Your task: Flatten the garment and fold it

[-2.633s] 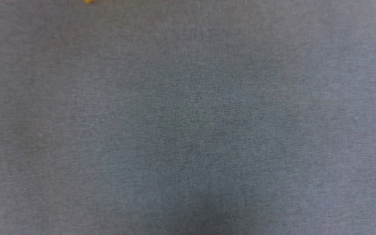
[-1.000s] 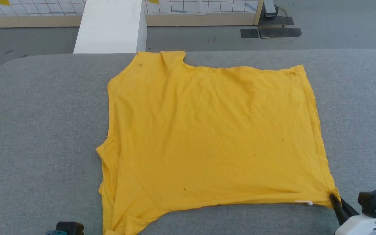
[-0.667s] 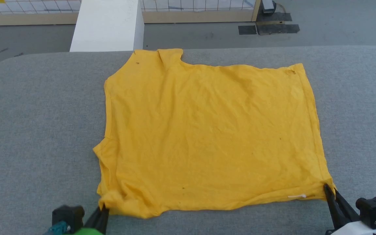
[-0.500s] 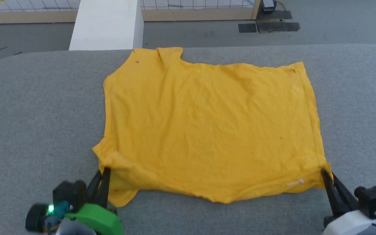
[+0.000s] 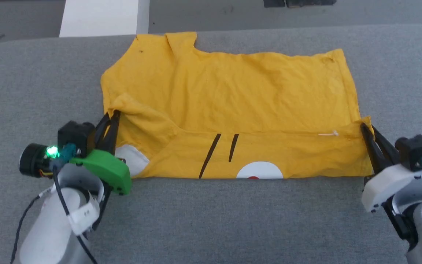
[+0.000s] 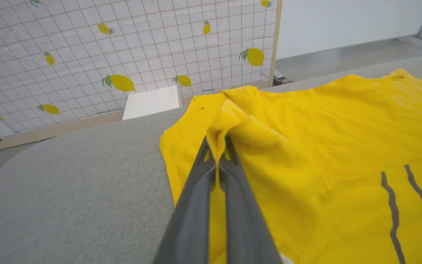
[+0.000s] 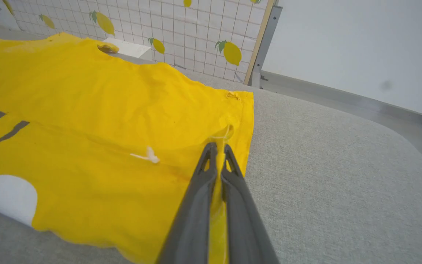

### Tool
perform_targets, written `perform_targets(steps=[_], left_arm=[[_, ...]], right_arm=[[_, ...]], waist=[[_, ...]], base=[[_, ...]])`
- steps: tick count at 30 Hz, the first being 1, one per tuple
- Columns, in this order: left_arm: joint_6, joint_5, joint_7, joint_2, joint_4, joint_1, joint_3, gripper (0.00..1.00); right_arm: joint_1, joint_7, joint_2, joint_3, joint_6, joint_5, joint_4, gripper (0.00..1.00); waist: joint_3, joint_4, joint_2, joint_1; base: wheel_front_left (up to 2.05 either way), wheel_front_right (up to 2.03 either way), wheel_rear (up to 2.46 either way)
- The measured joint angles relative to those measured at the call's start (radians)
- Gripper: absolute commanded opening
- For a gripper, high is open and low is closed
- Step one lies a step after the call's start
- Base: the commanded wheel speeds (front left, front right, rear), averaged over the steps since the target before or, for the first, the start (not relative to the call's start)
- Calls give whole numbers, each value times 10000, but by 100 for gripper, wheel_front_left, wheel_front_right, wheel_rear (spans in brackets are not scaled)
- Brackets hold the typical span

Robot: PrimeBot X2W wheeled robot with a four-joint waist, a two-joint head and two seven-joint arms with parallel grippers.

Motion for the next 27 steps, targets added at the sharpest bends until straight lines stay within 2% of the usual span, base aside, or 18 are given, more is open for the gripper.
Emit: perform_targets(steps=[8,13,18,19,20,21,22,24,27], left_arm=[[-489,-428,1034,123,1670,-1604,50,0],[-874,-895,2798,399,2882,-2158,31,0],[-1089,-1785,4725,518,3122,-2586,121,0],[-1070,-1935,4984,512,3106,-2589,198,13],[-1011,-2040,5114,508,3076,-2573,247,86],[-945,-2096,5097,514,2957,-2528,284,100],[-869,-2090,4853,510,2840,-2457,336,100],[-644,-1933,4065,535,2606,-2072,445,100],[-207,-1388,1875,543,2050,-1457,698,100]], right_arm=[[-1406,1695,-190,-79,0,320,1185,0],[-2059,3241,-242,-67,2,736,1737,0],[-2464,4500,-257,-8,2,1127,1661,0],[-2472,4675,-255,-10,2,1195,1630,0],[-2469,4790,-249,-33,2,1266,1613,26],[-2458,4886,-242,-52,2,1335,1582,49],[-2422,4930,-230,-71,2,1388,1521,100],[-2258,4809,-161,-199,2,1453,1337,100],[-1795,4090,33,-506,0,1461,909,100]], waist=[[875,-59,0,0],[1335,-84,0,1],[1399,-155,0,0],[1353,-161,0,0],[1308,-162,0,0],[1242,-161,0,1],[1166,-157,0,1],[1006,-147,0,1],[679,-117,0,1]], base=[[0,0,0],[0,0,0],[0,0,0],[0,0,0],[0,0,0],[0,0,0],[0,0,0],[0,0,0],[0,0,0]])
